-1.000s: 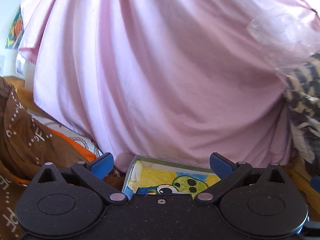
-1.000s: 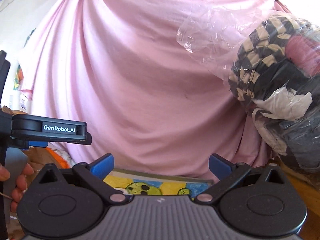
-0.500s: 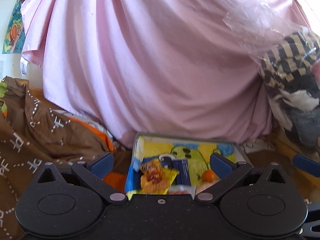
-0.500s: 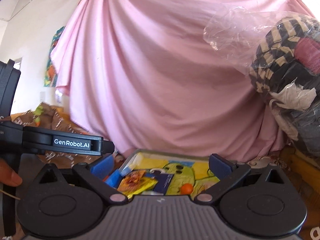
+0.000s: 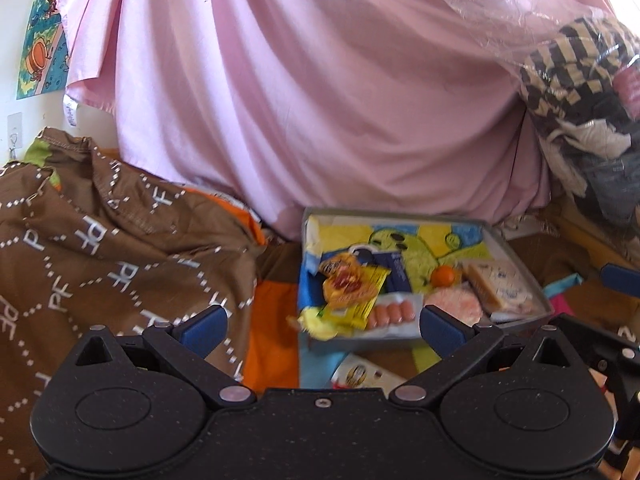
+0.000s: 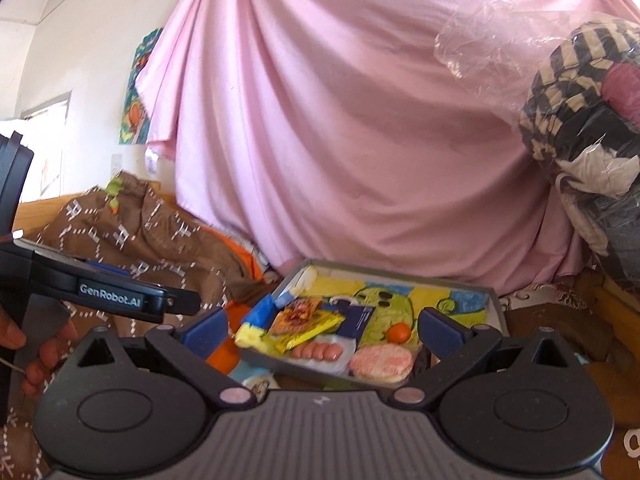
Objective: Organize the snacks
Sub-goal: 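Move both tools back from the tray toward the remaining snacks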
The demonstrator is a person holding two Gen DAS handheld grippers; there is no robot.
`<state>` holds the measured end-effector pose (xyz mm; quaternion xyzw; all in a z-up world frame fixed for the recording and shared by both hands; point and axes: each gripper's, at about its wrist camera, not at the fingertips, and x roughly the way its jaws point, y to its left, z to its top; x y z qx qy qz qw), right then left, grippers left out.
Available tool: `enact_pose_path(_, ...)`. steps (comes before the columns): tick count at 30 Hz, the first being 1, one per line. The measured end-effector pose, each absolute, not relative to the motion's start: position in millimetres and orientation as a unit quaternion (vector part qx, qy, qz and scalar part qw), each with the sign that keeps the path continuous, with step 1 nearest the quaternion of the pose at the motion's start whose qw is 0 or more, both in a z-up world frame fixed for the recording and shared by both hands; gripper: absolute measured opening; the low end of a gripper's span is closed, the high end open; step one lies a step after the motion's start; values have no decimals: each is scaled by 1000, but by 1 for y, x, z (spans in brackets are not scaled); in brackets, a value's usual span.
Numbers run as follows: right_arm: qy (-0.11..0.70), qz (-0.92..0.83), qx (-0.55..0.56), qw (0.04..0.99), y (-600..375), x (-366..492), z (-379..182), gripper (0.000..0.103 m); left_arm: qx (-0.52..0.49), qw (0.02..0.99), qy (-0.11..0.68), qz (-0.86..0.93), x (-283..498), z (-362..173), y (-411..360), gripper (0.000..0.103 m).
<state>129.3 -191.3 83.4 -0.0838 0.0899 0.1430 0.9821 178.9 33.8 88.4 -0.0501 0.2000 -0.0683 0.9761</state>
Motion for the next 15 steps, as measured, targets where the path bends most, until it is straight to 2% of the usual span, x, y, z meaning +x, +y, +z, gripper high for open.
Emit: enact_pose_path(15, 198, 183, -104, 957, -174, 105, 29, 103, -41, 952, 301, -40, 137, 24, 65, 102)
